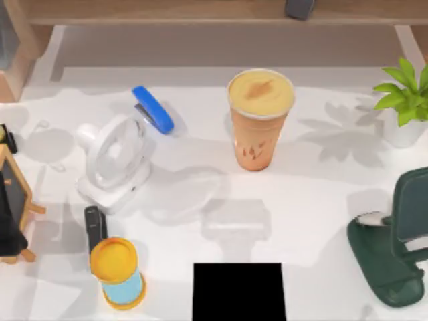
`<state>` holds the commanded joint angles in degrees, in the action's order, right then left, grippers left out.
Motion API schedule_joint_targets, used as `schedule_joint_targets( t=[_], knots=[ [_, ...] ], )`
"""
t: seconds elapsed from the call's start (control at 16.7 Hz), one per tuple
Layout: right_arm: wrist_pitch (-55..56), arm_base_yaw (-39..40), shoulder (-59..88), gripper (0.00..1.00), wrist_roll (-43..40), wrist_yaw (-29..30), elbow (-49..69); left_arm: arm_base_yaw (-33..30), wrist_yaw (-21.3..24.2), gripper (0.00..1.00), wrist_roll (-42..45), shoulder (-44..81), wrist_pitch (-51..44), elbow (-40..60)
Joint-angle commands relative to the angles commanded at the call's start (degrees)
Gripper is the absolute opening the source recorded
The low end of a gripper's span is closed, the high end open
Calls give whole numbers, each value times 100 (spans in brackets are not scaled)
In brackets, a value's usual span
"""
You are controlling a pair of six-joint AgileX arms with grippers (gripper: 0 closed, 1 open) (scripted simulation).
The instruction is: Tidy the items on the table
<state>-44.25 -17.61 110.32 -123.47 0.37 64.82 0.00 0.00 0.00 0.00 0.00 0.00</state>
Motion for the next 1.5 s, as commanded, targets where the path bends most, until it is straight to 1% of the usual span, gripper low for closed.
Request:
schedule_joint_targets(
  t=[0.18, 0.48, 0.6, 1.02, 1.14, 1.26, 1.38, 1.5],
  knots=[
    [-407, -25, -132, 0, -9, -3, 287, 0, 0, 100, 0, 0, 0, 0],
    [-1727, -12, -546, 0, -50, 0, 1052, 0, 0, 100, 0, 0, 0, 0],
    [-2071, -12, -709, 0, -40, -3, 1303, 0, 0, 100, 0, 0, 0, 0],
    [-2161, 13, -772, 0, -73, 5, 1396, 0, 0, 100, 0, 0, 0, 0],
    [-2163, 130, -852, 0, -351, 29, 1486, 0, 0, 100, 0, 0, 0, 0],
    [-2155, 358, -959, 0, -876, 73, 1638, 0, 0, 100, 0, 0, 0, 0],
    [-2137, 685, -1072, 0, -1644, 125, 1818, 0, 0, 100, 0, 0, 0, 0],
    [-2116, 1098, -1185, 0, -2621, 176, 1991, 0, 0, 100, 0, 0, 0, 0]
  ],
)
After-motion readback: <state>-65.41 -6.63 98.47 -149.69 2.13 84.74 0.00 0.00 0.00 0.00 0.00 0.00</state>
